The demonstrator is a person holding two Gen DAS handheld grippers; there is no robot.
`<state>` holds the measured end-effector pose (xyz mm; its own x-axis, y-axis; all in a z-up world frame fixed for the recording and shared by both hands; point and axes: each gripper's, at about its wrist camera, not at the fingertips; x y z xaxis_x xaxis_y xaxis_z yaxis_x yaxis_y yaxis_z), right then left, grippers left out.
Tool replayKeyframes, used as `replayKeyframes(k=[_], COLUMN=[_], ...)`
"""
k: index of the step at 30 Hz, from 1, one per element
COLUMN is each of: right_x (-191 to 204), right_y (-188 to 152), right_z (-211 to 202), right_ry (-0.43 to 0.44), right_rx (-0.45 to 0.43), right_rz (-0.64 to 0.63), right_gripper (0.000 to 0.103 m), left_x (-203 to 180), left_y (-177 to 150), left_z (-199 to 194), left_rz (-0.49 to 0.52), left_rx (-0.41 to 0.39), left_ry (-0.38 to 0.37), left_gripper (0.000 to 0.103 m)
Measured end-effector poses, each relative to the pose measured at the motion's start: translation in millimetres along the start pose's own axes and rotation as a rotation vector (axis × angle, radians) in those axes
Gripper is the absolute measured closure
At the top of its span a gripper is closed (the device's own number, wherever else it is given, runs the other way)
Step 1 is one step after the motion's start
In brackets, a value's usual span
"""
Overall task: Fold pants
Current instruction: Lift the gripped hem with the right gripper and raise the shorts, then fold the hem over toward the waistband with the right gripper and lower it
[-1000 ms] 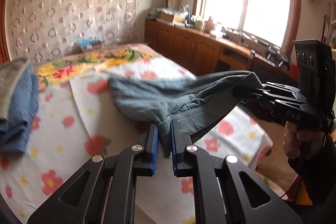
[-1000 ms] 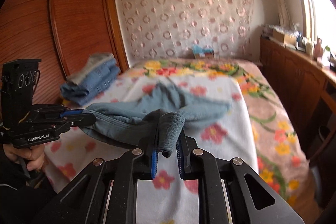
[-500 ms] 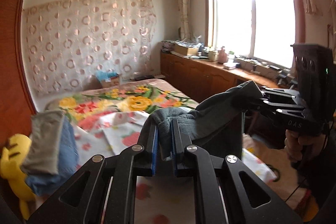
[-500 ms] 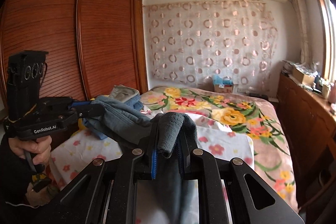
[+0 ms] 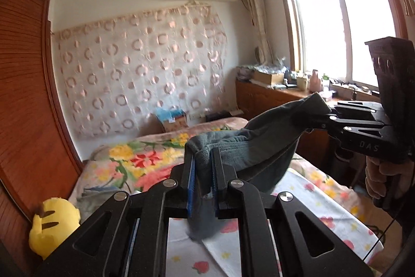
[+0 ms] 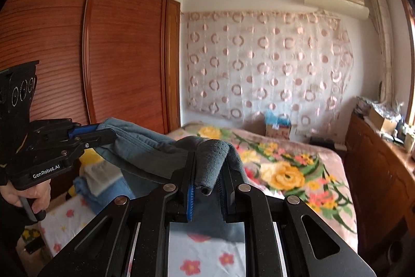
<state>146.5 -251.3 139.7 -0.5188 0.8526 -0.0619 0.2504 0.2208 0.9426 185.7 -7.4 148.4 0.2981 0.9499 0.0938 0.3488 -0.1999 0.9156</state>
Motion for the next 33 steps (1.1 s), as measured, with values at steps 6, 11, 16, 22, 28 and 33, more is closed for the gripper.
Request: replayKeyframes(k=[6, 11, 16, 22, 28, 33], right_x=[6.1, 30.4, 47.5, 42.5, 50.9, 61.8], right_y=[-61.5, -128.7, -154.3, -147.8, -159.9, -160.6], right_z=[19.2, 25.2, 15.6, 8.2, 3.8, -14.5], right_ry=[0.045, 0.098, 0.128, 0.156, 0.130, 0.118], right_rx=[0.117, 0.253, 0.303, 0.299, 0.334, 0.344], right_rz=[0.026, 0.070, 0.083, 0.136, 0.139, 0.146], right_gripper=[0.088, 0.088, 0.088, 0.088, 0.088, 0.088], left_x=[-4.0, -22.4, -32.8, -39.1, -42.8, -48.5], left_y=[-63.4, -131.5, -168.0, -187.0, -193.7, -203.8], left_z=[0.8, -15.8, -40.4, -56.9, -57.0, -60.5], left_rz=[-0.011, -0.030, -0.059, -0.089, -0.098, -0.101], left_rx=[0.127, 0.241, 0.290, 0.312, 0.329, 0.345], left_ry=[-0.019, -0.052, -0.086, -0.111, -0.134, -0.140], left_gripper=[0.091, 0.091, 0.091, 0.091, 0.091, 0.091])
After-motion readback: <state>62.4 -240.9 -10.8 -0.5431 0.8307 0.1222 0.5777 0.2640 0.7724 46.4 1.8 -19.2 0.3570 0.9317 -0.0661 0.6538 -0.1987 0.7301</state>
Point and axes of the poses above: each gripper's, at about its wrist camera, not at the fingertips, and z roughly the way its jaws point, x to its left, y to its top, and after that the axes turned 3 degrees about x, right-handed
